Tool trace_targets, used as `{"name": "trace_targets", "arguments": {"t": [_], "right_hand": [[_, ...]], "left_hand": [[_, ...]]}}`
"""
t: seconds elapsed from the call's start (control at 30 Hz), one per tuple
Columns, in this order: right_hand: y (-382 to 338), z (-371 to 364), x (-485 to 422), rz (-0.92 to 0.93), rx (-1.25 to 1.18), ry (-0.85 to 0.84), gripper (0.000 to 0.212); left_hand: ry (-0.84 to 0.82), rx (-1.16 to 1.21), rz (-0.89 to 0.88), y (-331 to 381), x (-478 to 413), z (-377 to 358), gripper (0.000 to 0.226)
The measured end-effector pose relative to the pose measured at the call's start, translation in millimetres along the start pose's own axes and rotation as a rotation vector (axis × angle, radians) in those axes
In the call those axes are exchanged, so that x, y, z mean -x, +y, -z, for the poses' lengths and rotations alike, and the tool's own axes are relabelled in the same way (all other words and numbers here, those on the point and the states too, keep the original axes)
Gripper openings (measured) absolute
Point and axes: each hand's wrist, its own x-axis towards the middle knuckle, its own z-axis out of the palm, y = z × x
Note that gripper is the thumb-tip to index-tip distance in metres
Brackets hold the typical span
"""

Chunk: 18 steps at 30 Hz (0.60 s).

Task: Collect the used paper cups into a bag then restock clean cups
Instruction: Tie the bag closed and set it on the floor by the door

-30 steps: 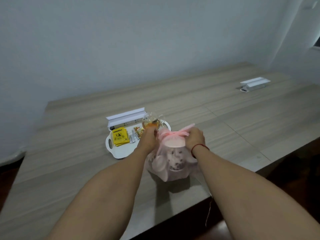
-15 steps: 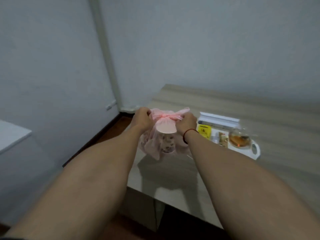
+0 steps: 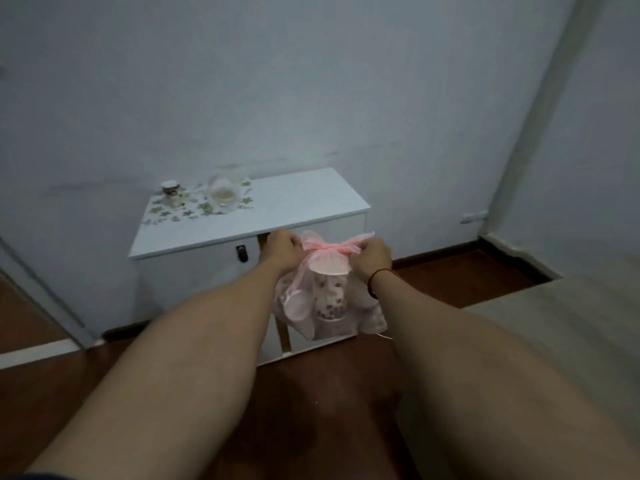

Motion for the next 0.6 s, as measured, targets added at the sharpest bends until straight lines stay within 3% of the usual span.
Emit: {"name": "trace_targets", "arguments": {"t": [0.23,0.4,0.6], "right_hand": [[-89,-159,2,0.132,0.037,-0.292,0.028],[-138,-268,5,0.225,0.084,-0.497,0.024],[-183,-396,-7,0.280,0.160,-0.680,0.033]], "left_hand": [[0.152,0.028,0.336,-157,-10,95,0.038],[0.248,-0.011,0.491,-242,-6,147,0.046],[0.308,-0.041,0.635,-338,-31,194,0.037]]}}
